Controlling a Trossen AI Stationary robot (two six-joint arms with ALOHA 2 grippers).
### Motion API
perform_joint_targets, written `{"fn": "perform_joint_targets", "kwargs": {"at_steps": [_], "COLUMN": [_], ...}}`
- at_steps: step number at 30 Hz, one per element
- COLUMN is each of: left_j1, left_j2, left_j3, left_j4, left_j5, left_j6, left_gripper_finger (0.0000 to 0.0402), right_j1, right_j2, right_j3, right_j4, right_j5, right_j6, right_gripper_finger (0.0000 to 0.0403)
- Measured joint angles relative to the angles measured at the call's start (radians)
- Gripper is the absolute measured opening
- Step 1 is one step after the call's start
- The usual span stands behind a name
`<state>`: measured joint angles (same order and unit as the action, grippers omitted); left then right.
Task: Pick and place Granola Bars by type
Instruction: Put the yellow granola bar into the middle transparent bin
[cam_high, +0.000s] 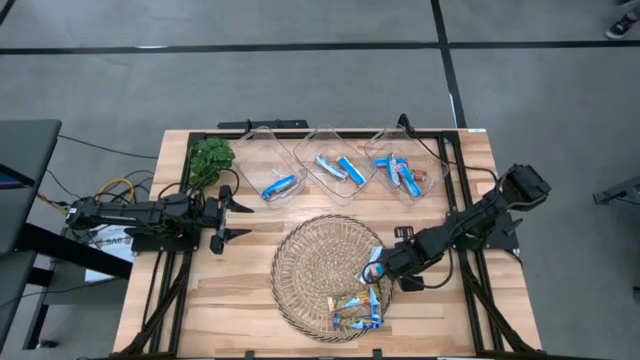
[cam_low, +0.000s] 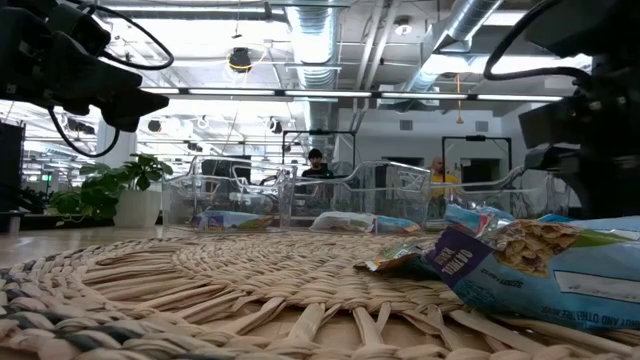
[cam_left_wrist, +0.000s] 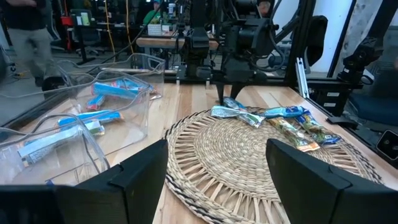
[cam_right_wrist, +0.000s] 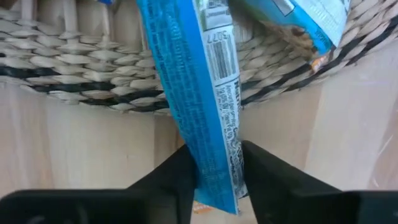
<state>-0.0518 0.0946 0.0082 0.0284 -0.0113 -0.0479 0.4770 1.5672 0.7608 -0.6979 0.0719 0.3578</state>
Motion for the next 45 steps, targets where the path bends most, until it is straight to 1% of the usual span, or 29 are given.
{"fn": "perform_joint_targets", "kwargs": {"at_steps": [4, 7, 10, 18, 22, 32, 36, 41, 43, 45], "left_j1": [0.000, 0.000, 0.000, 0.000, 0.000, 0.000, 0.000, 0.000, 0.000, 0.000], "left_j2": [0.000, 0.000, 0.000, 0.000, 0.000, 0.000, 0.000, 0.000, 0.000, 0.000], "left_j3": [0.000, 0.000, 0.000, 0.000, 0.000, 0.000, 0.000, 0.000, 0.000, 0.000], "left_j4": [0.000, 0.000, 0.000, 0.000, 0.000, 0.000, 0.000, 0.000, 0.000, 0.000], "left_j5": [0.000, 0.000, 0.000, 0.000, 0.000, 0.000, 0.000, 0.000, 0.000, 0.000], "left_j6": [0.010, 0.003, 0.003, 0.010, 0.002, 0.010, 0.002, 0.002, 0.001, 0.002], "left_gripper_finger": [0.0265, 0.0265, 0.0265, 0.0265, 0.0265, 0.0265, 0.0265, 0.0265, 0.0265, 0.0265], "right_j1": [-0.001, -0.001, -0.001, -0.029, -0.073, -0.203, -0.249, -0.315, -0.354, -0.404], "right_j2": [-0.011, -0.015, -0.061, -0.223, -0.285, -0.386, -0.396, -0.365, -0.344, -0.314], "right_j3": [0.000, 0.000, -0.001, -0.001, 0.000, 0.000, 0.001, 0.001, 0.001, 0.013], "right_j4": [0.009, 0.018, 0.049, 0.121, 0.224, 0.579, 0.687, 0.776, 0.783, 0.778], "right_j5": [0.008, 0.009, 0.027, 0.156, 0.262, 0.598, 0.690, 0.686, 0.681, 0.645], "right_j6": [0.025, 0.055, 0.074, 0.106, 0.064, -0.115, -0.173, -0.210, -0.210, -0.211], "right_gripper_finger": [0.0083, 0.0068, 0.0063, 0.0062, 0.0062, 0.0062, 0.0062, 0.0062, 0.0062, 0.0062]}}
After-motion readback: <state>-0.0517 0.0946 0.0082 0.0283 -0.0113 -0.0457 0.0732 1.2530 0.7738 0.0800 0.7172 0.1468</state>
